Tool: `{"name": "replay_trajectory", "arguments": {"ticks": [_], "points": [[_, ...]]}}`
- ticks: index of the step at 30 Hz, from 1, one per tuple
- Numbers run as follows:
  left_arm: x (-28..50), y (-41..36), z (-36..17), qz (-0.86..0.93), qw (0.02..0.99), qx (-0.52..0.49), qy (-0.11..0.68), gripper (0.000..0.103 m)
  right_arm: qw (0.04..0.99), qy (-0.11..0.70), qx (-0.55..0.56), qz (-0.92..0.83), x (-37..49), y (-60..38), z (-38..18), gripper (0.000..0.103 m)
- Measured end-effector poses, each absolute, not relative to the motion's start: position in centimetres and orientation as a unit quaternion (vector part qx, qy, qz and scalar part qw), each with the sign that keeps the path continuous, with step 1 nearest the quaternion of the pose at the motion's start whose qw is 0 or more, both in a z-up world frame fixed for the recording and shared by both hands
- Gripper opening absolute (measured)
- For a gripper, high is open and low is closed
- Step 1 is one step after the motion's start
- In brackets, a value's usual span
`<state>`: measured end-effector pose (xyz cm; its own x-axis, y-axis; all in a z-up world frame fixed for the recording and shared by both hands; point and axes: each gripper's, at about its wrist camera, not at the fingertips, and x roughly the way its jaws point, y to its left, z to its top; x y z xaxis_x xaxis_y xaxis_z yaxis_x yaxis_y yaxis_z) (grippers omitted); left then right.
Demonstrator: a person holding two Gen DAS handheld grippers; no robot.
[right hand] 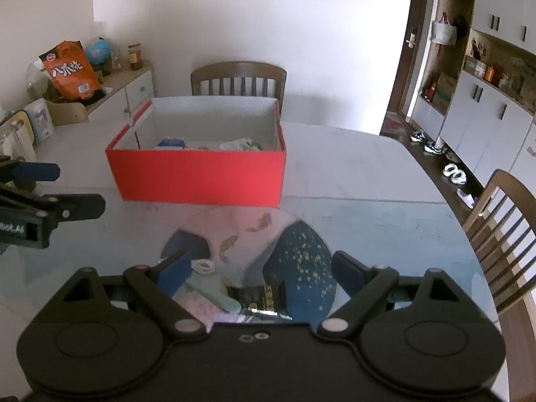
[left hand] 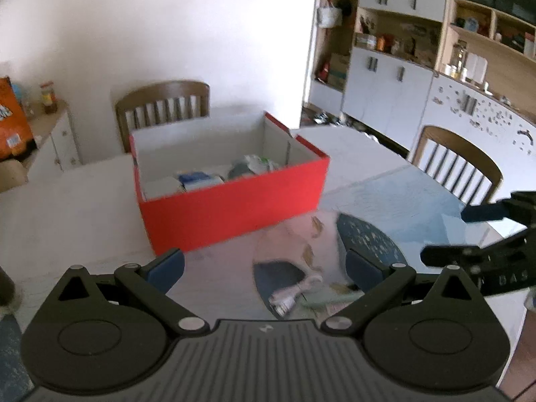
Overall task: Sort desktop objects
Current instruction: 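Grasp the black snack packet with the right tool while the left tool grasps the clear barcode bag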
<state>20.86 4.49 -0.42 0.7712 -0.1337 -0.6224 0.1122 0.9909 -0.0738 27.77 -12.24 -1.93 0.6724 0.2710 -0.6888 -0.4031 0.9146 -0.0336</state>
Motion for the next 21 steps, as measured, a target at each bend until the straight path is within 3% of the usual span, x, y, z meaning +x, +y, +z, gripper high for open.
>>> {"name": "replay_trajectory", "arguments": {"ticks": [21], "points": [[18.3,0.3,-6.4,-0.133,0.930,0.040,0.341,0.103,0.900,0.392,-0.082,0.172,27.8,-13.2,-7.0,0.089]]}}
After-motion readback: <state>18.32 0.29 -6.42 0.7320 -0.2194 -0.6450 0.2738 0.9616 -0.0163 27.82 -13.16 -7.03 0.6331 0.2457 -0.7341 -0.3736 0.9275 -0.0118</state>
